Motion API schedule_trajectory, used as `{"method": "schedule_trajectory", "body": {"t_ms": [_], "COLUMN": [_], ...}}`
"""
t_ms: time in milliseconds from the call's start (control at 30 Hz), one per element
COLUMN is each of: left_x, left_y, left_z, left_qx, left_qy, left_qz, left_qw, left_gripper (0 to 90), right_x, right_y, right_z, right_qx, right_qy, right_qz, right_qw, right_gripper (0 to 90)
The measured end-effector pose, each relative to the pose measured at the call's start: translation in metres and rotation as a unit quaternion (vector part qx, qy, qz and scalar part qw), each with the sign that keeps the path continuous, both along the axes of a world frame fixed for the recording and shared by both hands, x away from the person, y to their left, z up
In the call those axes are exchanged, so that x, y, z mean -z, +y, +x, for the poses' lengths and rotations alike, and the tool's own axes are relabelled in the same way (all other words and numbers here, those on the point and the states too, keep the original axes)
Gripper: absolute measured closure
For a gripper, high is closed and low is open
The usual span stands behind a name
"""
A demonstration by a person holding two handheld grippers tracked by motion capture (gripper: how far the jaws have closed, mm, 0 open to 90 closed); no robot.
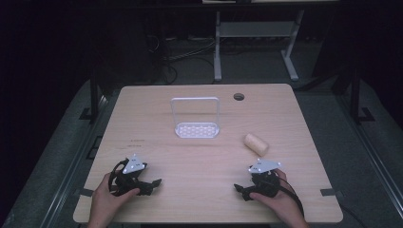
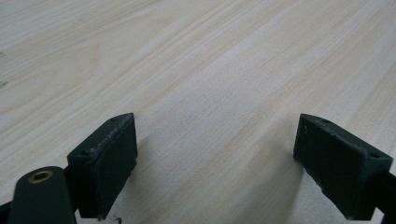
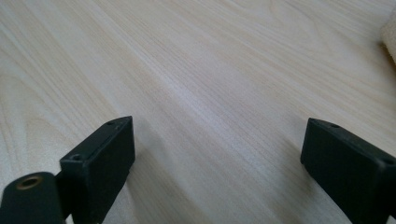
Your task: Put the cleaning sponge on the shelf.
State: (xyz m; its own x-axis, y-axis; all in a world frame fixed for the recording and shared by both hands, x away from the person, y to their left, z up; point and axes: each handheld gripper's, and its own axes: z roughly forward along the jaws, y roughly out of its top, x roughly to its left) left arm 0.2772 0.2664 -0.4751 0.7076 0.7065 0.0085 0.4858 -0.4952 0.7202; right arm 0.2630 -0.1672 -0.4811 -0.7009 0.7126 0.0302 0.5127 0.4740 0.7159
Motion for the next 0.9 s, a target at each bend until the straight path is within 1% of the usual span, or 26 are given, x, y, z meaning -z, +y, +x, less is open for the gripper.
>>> {"method": "schedule_trajectory", "body": {"t_ms": [400,467,567,700,900], "left_x": [0.0,0.0,0.0,0.0,0.0], "left_y": [0.0,0.0,0.0,0.0,0.0], "left_z": [0.0,0.0,0.0,0.0,0.0], "left_qx": [0.0,0.0,0.0,0.0,0.0], "left_qy": [0.0,0.0,0.0,0.0,0.0], "left_qz": [0.0,0.0,0.0,0.0,0.0], "left_qw": [1.0,1.0,1.0,1.0,1.0], "left_gripper": [13.1,13.1,13.0,13.0,13.0], "right_x": [-0.0002,-0.0013,-0.0044,-0.0066,-0.009], "right_y": [0.0,0.0001,0.0002,0.0001,-0.0029], "right_z": [-0.0008,-0.0011,-0.0029,-0.0028,-0.0032], "right_qx": [0.001,0.0,0.001,0.002,0.003], "right_qy": [0.002,0.006,-0.001,-0.002,-0.005], "right_qz": [0.0,0.0,0.001,0.008,0.008], "right_qw": [1.0,1.0,1.0,1.0,0.9999], "right_gripper": [9.6,9.9,9.9,9.9,9.9]}}
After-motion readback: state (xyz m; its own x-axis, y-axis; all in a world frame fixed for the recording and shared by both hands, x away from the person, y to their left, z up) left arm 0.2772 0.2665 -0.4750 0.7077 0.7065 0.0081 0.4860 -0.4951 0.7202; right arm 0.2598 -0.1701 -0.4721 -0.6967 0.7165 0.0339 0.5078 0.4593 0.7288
